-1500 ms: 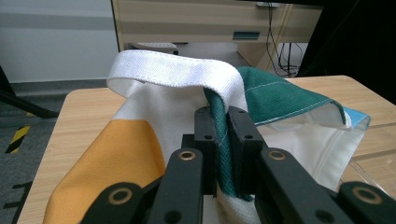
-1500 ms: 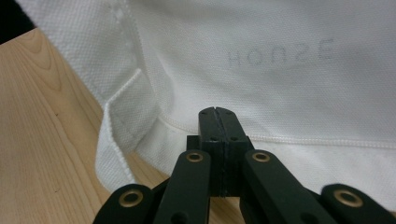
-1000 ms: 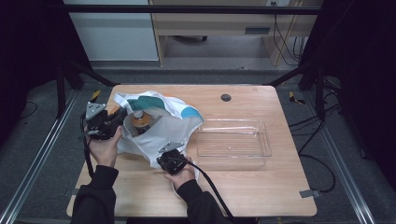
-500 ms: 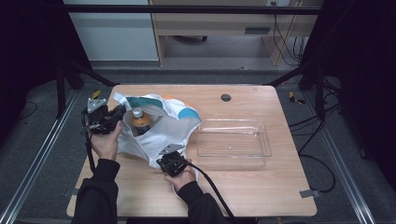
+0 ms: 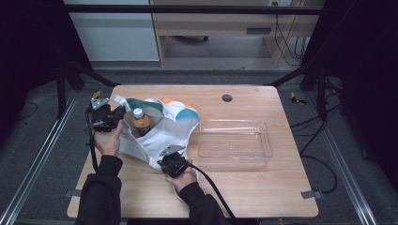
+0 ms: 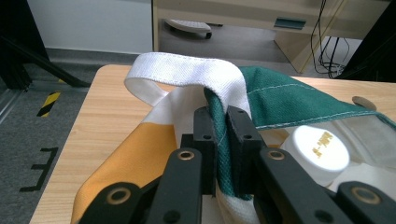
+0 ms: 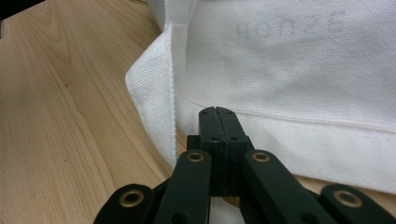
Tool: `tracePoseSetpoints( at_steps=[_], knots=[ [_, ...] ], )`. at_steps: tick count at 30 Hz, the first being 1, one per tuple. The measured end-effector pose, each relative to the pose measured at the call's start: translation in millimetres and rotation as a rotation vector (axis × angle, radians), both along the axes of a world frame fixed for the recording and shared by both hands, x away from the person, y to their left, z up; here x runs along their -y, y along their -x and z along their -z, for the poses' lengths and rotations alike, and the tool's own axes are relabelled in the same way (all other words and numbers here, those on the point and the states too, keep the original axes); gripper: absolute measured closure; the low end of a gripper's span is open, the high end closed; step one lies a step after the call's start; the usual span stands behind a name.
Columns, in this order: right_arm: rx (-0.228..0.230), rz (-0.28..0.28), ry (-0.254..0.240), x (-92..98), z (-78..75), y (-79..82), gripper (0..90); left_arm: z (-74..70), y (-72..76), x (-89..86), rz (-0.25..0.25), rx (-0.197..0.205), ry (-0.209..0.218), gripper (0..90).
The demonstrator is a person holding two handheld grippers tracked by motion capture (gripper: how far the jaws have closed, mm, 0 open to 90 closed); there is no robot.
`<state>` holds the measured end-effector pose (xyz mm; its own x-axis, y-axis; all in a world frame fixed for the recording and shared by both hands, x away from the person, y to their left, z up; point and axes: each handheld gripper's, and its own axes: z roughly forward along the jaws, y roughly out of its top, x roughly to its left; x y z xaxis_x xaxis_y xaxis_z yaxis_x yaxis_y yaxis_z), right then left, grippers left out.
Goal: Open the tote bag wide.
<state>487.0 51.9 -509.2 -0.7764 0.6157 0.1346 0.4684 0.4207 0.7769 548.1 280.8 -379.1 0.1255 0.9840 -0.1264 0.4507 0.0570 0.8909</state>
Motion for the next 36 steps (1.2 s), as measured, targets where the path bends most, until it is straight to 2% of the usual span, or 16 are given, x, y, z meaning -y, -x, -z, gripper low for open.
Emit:
tracePoseSetpoints(
  at_steps=[8,15,21,24,29,33,36],
  knots=[
    [0.006,-0.001,0.002,-0.3,0.1,0.3,90.0,11.9,-7.1,0.3,0.01,-0.01,-0.082,82.9],
    [0.002,0.001,0.003,-0.2,-0.1,0.1,90.0,26.7,-9.4,-3.8,0.015,-0.03,-0.101,83.1],
    [-0.001,0.007,0.007,-1.0,-0.7,0.2,90.0,36.5,-12.4,-5.3,0.013,-0.051,-0.141,83.0],
    [-0.001,0.009,0.007,-1.2,-0.7,0.3,90.0,43.3,-14.5,-6.7,0.008,-0.066,-0.142,83.0],
    [-0.002,0.01,0.007,-1.5,-0.9,0.3,90.0,56.4,-16.3,-9.2,0.014,-0.103,-0.158,83.0],
    [-0.003,0.009,0.007,-1.7,-1.1,0.1,90.0,64.0,-16.8,-7.5,0.022,-0.125,-0.192,83.0],
    [-0.002,0.008,0.008,-1.7,-1.0,0.1,90.0,71.1,-18.8,-8.1,0.019,-0.15,-0.19,83.0]
  ],
)
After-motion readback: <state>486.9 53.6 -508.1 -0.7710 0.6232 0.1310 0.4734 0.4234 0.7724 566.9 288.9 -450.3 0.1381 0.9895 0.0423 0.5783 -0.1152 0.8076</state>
